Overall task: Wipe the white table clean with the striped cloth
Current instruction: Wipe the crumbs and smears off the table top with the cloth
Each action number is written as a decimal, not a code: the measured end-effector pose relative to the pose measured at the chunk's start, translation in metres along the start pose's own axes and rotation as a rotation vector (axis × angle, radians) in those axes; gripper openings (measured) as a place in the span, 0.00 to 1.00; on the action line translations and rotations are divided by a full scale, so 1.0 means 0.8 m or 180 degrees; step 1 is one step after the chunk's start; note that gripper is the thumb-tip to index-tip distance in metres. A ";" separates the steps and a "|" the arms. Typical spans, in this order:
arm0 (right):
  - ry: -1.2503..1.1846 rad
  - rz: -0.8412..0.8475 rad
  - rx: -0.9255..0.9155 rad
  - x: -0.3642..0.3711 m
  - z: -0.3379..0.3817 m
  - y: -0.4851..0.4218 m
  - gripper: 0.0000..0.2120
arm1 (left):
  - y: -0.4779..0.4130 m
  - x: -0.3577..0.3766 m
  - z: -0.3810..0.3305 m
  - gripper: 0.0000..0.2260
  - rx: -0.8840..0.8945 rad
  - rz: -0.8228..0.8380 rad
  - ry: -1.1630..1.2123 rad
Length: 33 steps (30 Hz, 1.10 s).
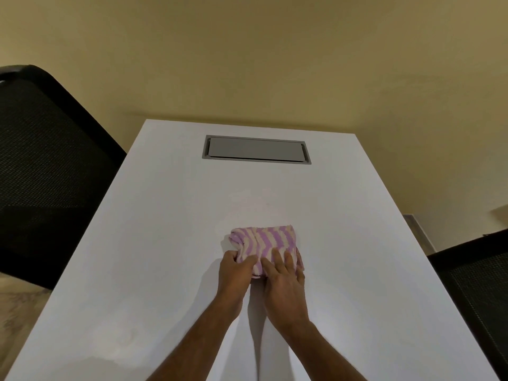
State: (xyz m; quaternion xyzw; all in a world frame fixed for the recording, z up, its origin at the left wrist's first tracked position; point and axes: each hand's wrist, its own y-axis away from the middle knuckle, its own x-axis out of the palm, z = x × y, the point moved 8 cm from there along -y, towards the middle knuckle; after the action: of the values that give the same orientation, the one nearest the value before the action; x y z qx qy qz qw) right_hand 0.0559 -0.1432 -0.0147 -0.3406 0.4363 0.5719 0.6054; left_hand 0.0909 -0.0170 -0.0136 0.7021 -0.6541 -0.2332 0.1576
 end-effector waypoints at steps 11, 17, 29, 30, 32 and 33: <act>0.0218 -0.0345 -0.0516 -0.021 0.051 0.047 0.32 | 0.046 -0.044 0.044 0.14 -0.0562 0.0241 0.0764; 0.0183 -0.0217 -0.0636 -0.015 0.080 0.092 0.28 | 0.098 -0.078 0.059 0.08 -0.0725 0.0344 0.1235; -0.0100 -0.0179 -0.0830 -0.015 0.141 0.214 0.25 | 0.215 -0.181 0.097 0.19 -0.0394 0.0380 0.0865; -0.0148 -0.0093 -0.0760 -0.011 0.142 0.223 0.26 | 0.224 -0.193 0.103 0.21 -0.0373 0.0328 0.0768; -0.0209 0.0067 -0.0651 -0.003 0.144 0.242 0.30 | 0.240 -0.219 0.116 0.22 -0.0315 0.0186 0.0585; -0.0191 0.0147 -0.0622 0.001 0.145 0.252 0.31 | 0.247 -0.232 0.122 0.21 -0.0271 0.0101 0.0512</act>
State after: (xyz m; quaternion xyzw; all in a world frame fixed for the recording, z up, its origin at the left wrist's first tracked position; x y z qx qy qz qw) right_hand -0.1276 -0.0141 0.0470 -0.3706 0.3678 0.6356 0.5687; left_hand -0.1347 0.1562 0.0309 0.7007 -0.6399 -0.2012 0.2430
